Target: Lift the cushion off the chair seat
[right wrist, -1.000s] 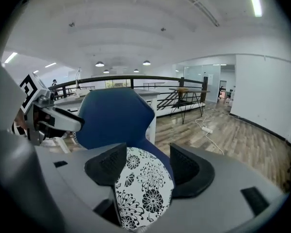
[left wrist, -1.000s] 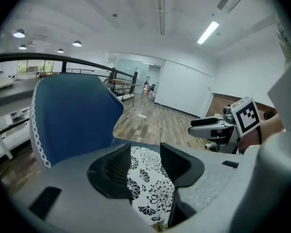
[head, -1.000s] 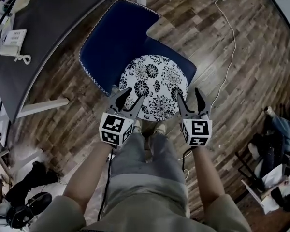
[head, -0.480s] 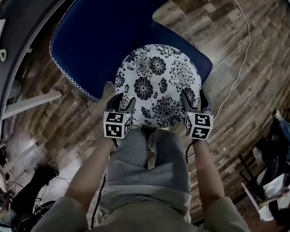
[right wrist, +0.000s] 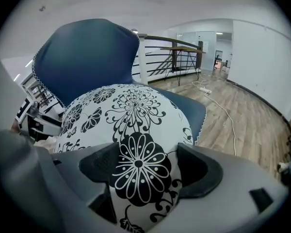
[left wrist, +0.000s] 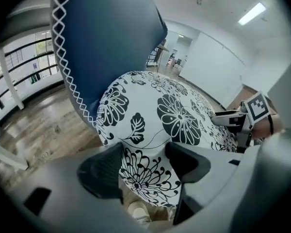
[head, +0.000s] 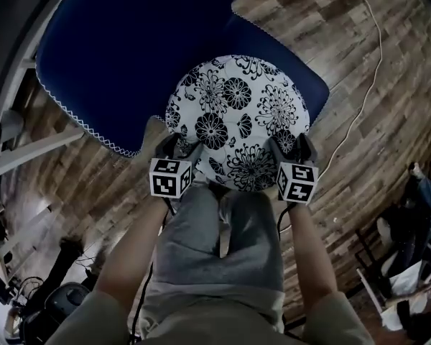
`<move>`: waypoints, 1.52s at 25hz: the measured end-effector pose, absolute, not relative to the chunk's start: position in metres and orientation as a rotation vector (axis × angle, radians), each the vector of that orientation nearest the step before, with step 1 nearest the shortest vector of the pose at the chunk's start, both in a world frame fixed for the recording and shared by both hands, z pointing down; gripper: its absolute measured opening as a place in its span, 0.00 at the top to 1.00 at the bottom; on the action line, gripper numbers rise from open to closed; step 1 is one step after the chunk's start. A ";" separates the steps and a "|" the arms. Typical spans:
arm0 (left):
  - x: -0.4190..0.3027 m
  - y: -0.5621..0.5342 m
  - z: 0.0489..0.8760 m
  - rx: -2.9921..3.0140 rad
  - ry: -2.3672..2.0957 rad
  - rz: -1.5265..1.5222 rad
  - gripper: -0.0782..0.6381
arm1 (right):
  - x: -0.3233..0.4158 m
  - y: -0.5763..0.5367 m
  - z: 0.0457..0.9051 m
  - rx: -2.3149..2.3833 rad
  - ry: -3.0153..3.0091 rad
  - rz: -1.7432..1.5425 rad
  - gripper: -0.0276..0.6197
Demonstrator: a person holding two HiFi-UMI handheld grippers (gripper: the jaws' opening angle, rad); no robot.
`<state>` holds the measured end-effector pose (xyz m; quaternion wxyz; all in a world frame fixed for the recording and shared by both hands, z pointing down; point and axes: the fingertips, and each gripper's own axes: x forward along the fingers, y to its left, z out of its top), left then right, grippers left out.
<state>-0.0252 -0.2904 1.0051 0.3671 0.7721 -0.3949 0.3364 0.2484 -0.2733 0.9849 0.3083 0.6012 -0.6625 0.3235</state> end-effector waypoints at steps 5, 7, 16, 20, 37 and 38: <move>-0.029 -0.293 1.005 1.991 -0.989 0.810 0.50 | 0.242 -0.273 0.983 1.604 -1.765 0.801 0.46; -0.028 -0.292 1.004 1.977 -0.982 0.793 0.53 | 0.231 -0.273 0.980 1.561 -1.793 0.759 0.62; -0.014 -0.285 0.977 1.915 -0.992 0.715 0.84 | 0.189 -0.274 0.952 1.546 -1.857 0.813 0.92; 0.000 -0.292 0.922 2.030 -0.950 0.703 0.85 | 0.175 -0.278 0.899 1.562 -1.933 0.759 0.92; 0.000 -0.351 0.566 2.411 -1.007 0.426 0.85 | 0.184 -0.299 0.512 1.785 -2.155 0.309 0.92; -0.001 -0.352 0.542 2.426 -1.017 0.396 0.85 | 0.183 -0.299 0.488 1.793 -2.160 0.274 0.92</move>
